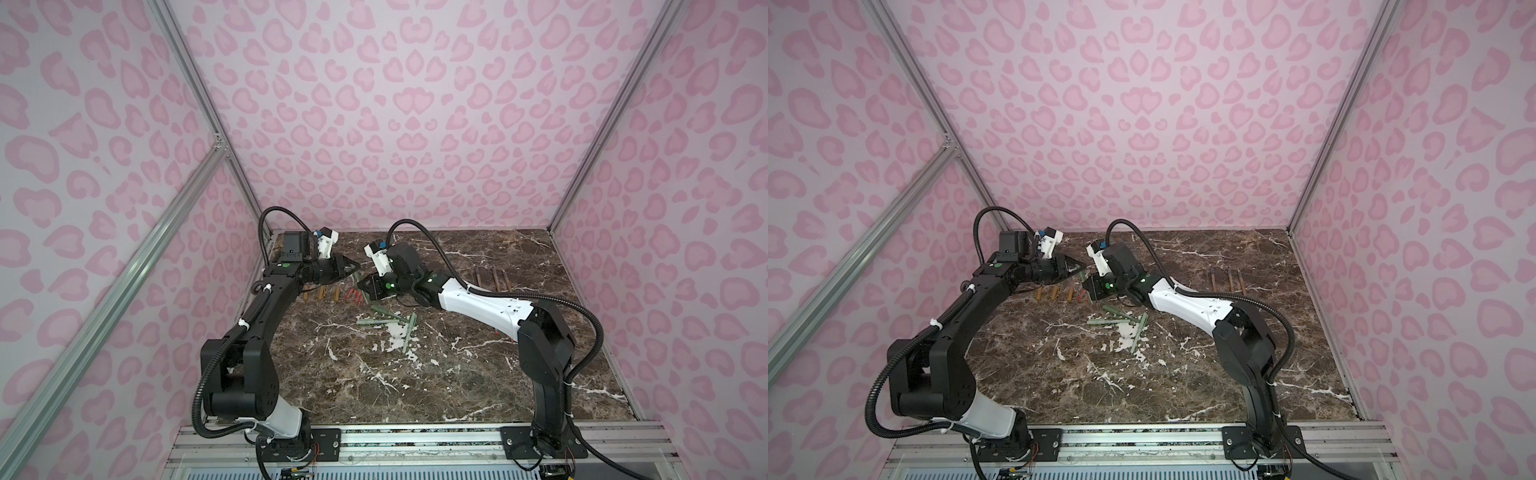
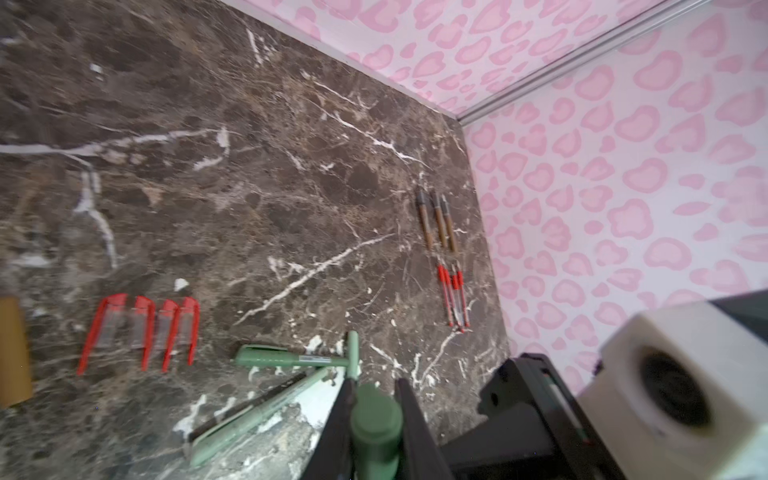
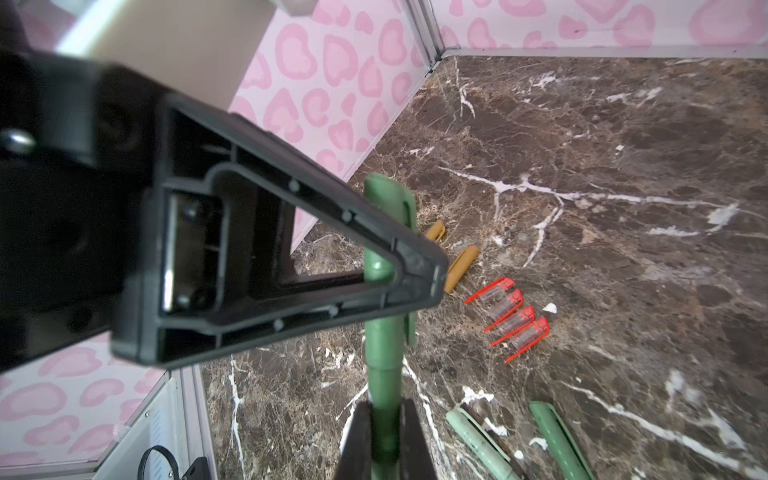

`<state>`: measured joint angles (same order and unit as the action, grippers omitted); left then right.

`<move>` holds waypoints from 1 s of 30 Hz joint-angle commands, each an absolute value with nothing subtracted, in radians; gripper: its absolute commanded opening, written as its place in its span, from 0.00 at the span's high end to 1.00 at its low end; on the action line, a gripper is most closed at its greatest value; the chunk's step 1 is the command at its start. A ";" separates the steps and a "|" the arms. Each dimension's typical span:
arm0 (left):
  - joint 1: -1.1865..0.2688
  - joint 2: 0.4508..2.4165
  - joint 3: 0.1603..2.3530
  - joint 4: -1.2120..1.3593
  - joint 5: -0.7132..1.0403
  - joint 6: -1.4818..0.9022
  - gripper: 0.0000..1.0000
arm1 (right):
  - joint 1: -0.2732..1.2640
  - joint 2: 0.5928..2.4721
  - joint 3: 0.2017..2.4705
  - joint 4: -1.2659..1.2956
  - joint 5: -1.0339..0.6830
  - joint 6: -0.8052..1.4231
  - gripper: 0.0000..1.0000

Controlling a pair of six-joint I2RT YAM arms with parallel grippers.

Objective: Open the pen caps

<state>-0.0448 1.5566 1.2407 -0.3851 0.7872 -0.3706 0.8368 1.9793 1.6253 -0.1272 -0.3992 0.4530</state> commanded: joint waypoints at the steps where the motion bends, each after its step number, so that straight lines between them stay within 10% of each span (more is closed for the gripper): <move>1: -0.046 1.562 1.252 -0.390 0.785 -0.356 0.96 | 0.839 1.992 1.634 -0.124 -0.410 0.446 0.98; 9: -0.047 1.557 1.250 -0.390 0.785 -0.355 0.96 | 0.839 2.021 1.673 -0.157 -0.416 0.434 0.77; 18: -0.044 1.543 1.257 -0.409 0.771 -0.335 0.96 | 0.839 2.034 1.670 -0.177 -0.423 0.423 0.99; 30: 0.032 1.524 1.333 -0.465 0.742 -0.323 0.96 | 0.849 1.926 1.335 -0.100 -0.412 0.421 1.00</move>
